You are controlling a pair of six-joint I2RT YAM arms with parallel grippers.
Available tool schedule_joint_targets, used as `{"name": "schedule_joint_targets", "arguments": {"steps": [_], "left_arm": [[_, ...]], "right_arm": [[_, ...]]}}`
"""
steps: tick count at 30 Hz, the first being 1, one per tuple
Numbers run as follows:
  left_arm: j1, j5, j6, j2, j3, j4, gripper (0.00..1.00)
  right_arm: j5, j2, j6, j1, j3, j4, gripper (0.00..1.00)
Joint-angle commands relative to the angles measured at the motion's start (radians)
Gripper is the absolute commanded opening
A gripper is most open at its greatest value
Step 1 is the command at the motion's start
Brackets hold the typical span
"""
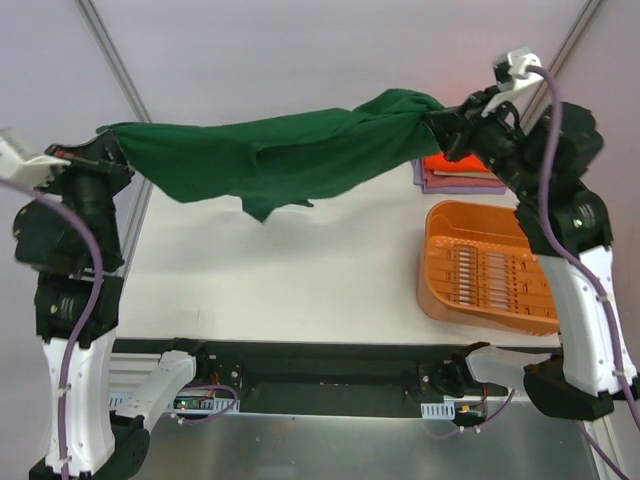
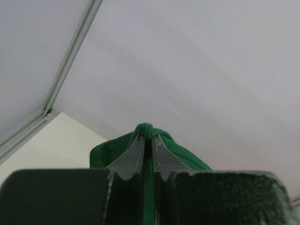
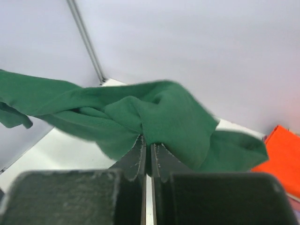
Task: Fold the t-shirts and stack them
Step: Flatten out the tshirt
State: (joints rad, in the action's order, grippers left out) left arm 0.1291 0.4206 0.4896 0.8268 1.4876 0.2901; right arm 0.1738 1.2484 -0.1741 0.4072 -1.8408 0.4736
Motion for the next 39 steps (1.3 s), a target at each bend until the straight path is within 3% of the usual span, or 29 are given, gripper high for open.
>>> {"name": "schedule_joint_targets", "arguments": {"steps": [1,6,11,16,20,21,22,23,24,26,29,35,39], "left_arm": [[-0.013,0.0,-0.056,-0.084,0.079,-0.032,0.0],[-0.011,-0.046,-0.074,-0.109,0.161,-0.052,0.0],[-0.011,-0.033,-0.114,-0.013,0.258,-0.062,0.0],[-0.013,0.091,-0.166,0.214,0.235,-0.081,0.0],[-0.02,0.167,-0.221,0.492,0.197,-0.146,0.0],[-0.029,0.161,-0.23,0.568,0.206,-0.155,0.0],[-0.042,0.155,-0.239,0.663,0.224,-0.155,0.0],[-0.055,0.155,-0.24,0.748,0.258,-0.135,0.04],[-0.06,0.149,-0.258,0.837,0.295,-0.115,0.3],[-0.06,0.132,-0.264,0.981,0.396,0.004,0.99],[-0.06,0.136,-0.232,1.078,0.418,0.093,0.99],[-0.062,0.069,-0.117,0.971,0.16,0.093,0.99],[-0.06,-0.167,-0.039,0.885,-0.048,0.101,0.99]], "right_arm": [[0.105,-0.096,-0.024,-0.002,-0.061,0.02,0.01],[0.167,-0.162,-0.01,-0.002,-0.098,0.028,0.01],[0.13,-0.193,0.033,-0.004,-0.008,-0.024,0.01],[-0.06,-0.156,0.082,-0.002,0.226,-0.124,0.03],[-0.227,0.009,0.139,-0.002,0.373,-0.167,0.05],[-0.275,0.06,0.156,-0.004,0.391,-0.168,0.1],[-0.286,0.122,0.166,-0.004,0.399,-0.17,0.21],[-0.283,0.185,0.171,-0.005,0.393,-0.167,0.38],[-0.275,0.239,0.173,-0.004,0.376,-0.159,0.63],[-0.24,0.334,0.168,-0.007,0.313,-0.103,0.8],[-0.226,0.405,0.163,-0.007,0.261,-0.047,0.99],[-0.109,0.428,0.147,-0.004,0.31,-0.066,0.96],[-0.06,0.45,0.148,-0.002,0.367,-0.082,0.96]]}}
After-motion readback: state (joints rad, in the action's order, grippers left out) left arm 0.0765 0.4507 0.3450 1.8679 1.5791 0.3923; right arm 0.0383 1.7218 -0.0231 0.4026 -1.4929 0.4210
